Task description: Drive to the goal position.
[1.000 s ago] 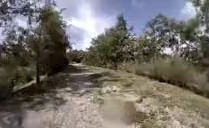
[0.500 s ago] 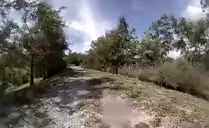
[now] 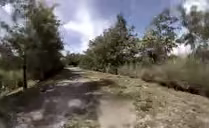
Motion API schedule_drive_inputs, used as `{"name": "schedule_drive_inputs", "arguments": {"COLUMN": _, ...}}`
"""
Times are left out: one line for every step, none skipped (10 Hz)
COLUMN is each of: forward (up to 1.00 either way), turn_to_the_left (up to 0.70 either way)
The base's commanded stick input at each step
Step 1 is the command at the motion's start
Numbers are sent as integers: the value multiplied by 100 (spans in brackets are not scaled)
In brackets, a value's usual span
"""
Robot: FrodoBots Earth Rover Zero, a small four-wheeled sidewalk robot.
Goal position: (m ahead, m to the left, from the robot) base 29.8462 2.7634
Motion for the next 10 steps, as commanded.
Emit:
{"name": "schedule_drive_inputs", "arguments": {"forward": 84, "turn_to_the_left": 0}}
{"name": "schedule_drive_inputs", "arguments": {"forward": 84, "turn_to_the_left": 0}}
{"name": "schedule_drive_inputs", "arguments": {"forward": 84, "turn_to_the_left": 0}}
{"name": "schedule_drive_inputs", "arguments": {"forward": 84, "turn_to_the_left": 0}}
{"name": "schedule_drive_inputs", "arguments": {"forward": 84, "turn_to_the_left": 0}}
{"name": "schedule_drive_inputs", "arguments": {"forward": 84, "turn_to_the_left": 0}}
{"name": "schedule_drive_inputs", "arguments": {"forward": 84, "turn_to_the_left": 0}}
{"name": "schedule_drive_inputs", "arguments": {"forward": 84, "turn_to_the_left": 0}}
{"name": "schedule_drive_inputs", "arguments": {"forward": 84, "turn_to_the_left": 0}}
{"name": "schedule_drive_inputs", "arguments": {"forward": 84, "turn_to_the_left": 0}}
